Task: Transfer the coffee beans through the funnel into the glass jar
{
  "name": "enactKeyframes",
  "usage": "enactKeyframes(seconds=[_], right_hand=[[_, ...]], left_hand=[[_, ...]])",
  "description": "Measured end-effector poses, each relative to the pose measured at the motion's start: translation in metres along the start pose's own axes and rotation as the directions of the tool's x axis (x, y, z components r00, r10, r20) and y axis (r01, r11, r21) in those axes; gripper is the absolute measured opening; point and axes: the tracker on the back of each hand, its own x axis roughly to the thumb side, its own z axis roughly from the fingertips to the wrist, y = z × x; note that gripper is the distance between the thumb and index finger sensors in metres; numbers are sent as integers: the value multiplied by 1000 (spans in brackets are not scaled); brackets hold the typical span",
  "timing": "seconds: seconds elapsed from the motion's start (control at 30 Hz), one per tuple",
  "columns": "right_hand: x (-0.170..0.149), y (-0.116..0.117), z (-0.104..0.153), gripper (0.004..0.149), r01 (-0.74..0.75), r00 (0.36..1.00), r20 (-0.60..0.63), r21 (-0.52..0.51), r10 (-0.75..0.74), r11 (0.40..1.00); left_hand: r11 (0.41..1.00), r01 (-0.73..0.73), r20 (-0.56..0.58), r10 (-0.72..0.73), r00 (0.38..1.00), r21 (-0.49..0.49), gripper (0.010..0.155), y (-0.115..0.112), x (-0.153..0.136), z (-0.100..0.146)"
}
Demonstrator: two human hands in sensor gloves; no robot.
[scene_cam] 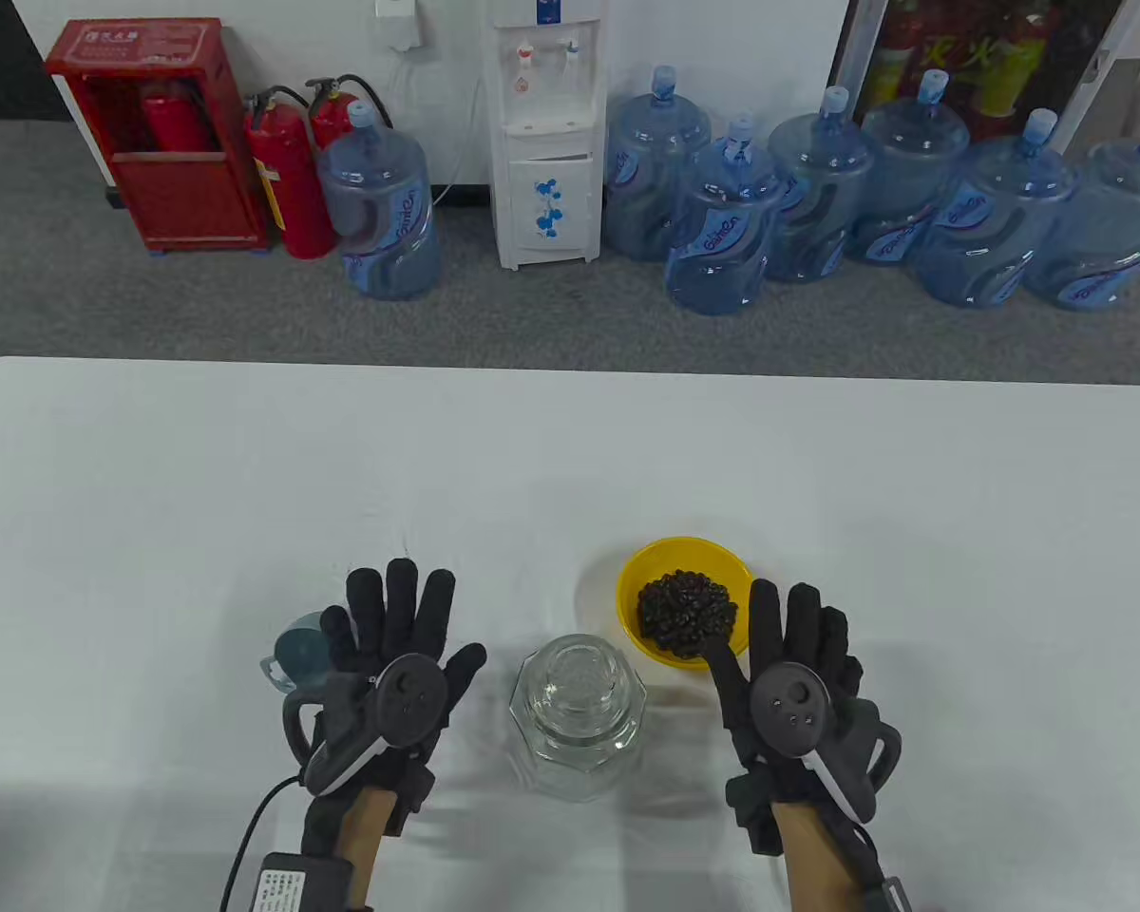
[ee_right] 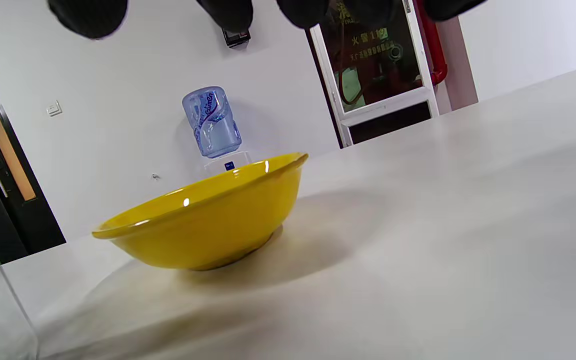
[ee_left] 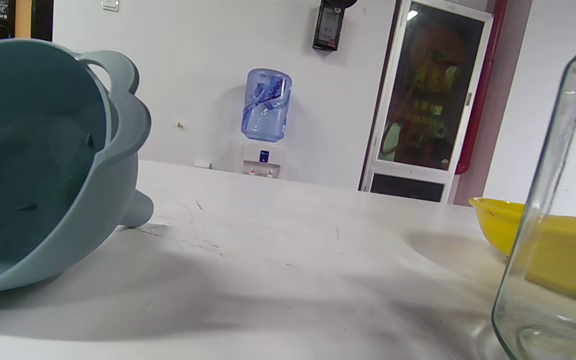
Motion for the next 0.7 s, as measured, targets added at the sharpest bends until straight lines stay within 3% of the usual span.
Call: enactKeyframes(seconds=[0.7], right_hand=[[-3,0,-3,78,38,999,-19,22,-37,999]], left_hand=[[1000,-5,-14,4,1000,-12,76,1,-3,-1]])
